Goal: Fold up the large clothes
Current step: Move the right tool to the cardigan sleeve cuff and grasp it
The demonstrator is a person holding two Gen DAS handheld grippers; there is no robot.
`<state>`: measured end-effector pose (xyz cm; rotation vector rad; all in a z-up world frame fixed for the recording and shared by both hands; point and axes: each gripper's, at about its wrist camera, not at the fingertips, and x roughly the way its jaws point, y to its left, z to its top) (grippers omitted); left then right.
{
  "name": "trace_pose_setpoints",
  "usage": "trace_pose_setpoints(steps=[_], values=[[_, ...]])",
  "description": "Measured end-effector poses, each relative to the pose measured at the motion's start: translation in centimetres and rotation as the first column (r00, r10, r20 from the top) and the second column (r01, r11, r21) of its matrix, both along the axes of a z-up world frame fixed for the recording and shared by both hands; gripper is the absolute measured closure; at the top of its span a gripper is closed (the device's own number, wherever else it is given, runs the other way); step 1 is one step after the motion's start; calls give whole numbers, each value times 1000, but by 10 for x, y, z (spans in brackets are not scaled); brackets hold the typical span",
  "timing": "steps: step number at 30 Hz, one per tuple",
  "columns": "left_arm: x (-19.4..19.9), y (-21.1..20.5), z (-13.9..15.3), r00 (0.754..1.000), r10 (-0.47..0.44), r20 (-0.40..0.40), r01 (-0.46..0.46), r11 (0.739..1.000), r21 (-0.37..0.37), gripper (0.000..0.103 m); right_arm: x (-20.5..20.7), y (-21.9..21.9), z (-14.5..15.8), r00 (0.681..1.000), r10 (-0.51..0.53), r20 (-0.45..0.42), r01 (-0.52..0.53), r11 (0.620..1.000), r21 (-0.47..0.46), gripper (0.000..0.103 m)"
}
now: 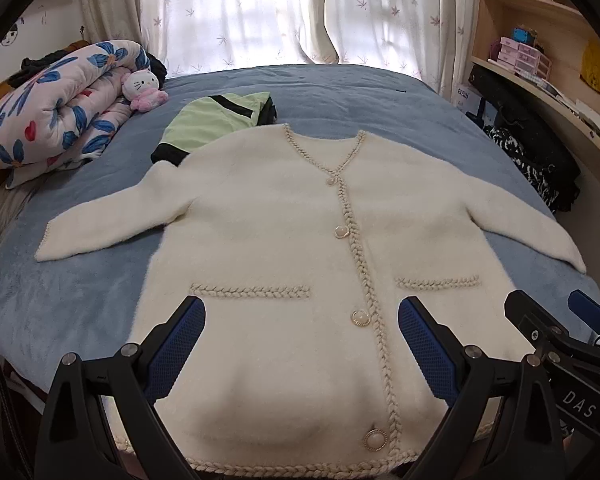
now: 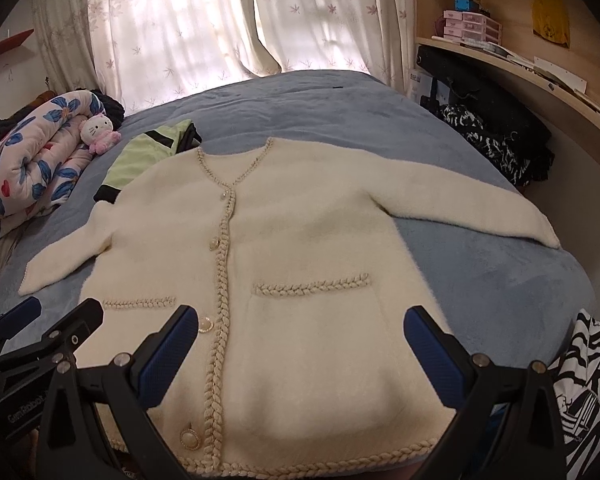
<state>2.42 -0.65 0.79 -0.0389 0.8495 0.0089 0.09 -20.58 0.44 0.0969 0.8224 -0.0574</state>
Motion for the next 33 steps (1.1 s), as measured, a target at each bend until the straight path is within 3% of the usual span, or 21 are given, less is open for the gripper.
trace_pose_setpoints(steps=[6,13,17,21,24,28,33], values=[[15,2,10,1000,-3,-9,3,1000,-20,6,9,-1,12,1000,13,23,-14,1000,15,0],[38,-8,34,999,-29,40,30,999,-40,6,26,-20,44,996,-4,85,0,999,44,0],[51,-23,53,992,-67,105,69,998,-16,6,35,-49,67,988,-82,134,72,995,72,0],[64,-43,73,979,-110,173,112,994,0,6,40,-77,91,970,-137,203,136,991,19,0],[76,-61,86,968,-139,210,141,990,4,6,52,-104,112,969,-149,197,157,987,-25,0],[98,-85,100,952,-196,234,207,978,-20,6,64,-141,131,964,-164,210,168,986,-1,0],[134,-133,100,944,-251,213,255,967,6,6,97,-199,121,964,-220,148,225,974,-12,0]])
